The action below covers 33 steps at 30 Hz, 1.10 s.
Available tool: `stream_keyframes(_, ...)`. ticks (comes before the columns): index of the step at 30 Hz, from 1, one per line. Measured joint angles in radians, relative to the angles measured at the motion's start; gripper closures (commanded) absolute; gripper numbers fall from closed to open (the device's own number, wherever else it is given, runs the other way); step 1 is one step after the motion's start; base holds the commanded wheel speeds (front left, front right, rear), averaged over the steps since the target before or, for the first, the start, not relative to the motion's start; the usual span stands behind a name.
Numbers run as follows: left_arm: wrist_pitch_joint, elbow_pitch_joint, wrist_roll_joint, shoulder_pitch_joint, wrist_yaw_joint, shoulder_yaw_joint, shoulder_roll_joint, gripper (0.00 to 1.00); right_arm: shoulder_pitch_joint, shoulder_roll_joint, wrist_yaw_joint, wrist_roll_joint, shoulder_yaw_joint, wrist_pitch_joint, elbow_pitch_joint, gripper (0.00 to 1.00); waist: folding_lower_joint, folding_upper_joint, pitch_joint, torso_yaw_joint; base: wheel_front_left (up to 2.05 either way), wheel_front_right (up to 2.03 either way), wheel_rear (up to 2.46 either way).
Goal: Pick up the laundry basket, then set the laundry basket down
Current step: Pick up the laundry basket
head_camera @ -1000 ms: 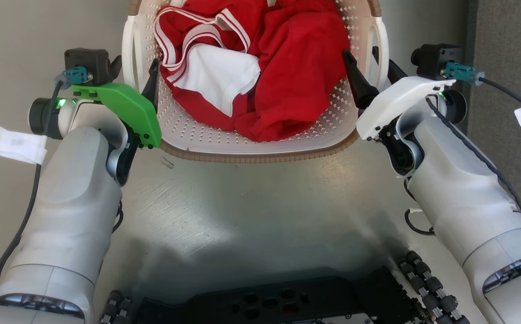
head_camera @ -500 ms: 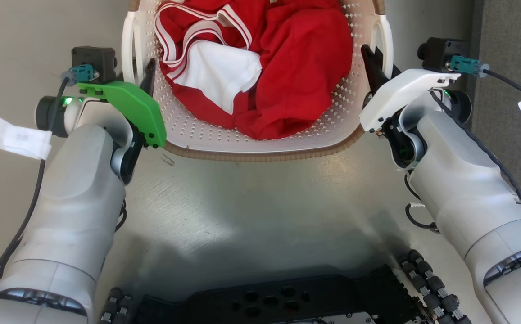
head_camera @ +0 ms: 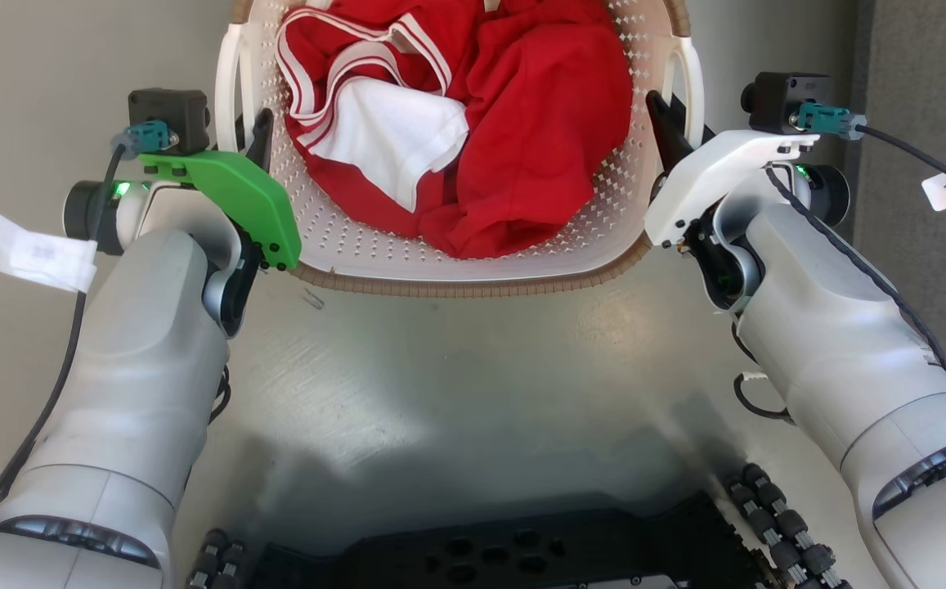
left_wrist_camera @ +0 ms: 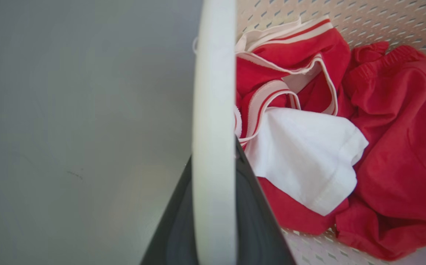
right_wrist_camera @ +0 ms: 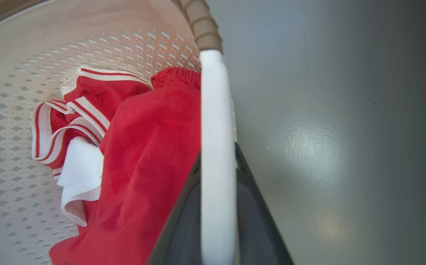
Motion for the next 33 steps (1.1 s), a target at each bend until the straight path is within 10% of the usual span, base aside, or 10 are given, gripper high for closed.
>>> stream_keyframes(33, 0.046, 0.119, -0.163, 0.176, -0.004, -0.065, -0.023, 1.00, 0.135, 0.018, 0.045, 0.004, 0.132, 0.012, 0.098, 1.00, -0.0001, 0.0000, -0.393, -0.024, 0.00, 0.00, 0.00)
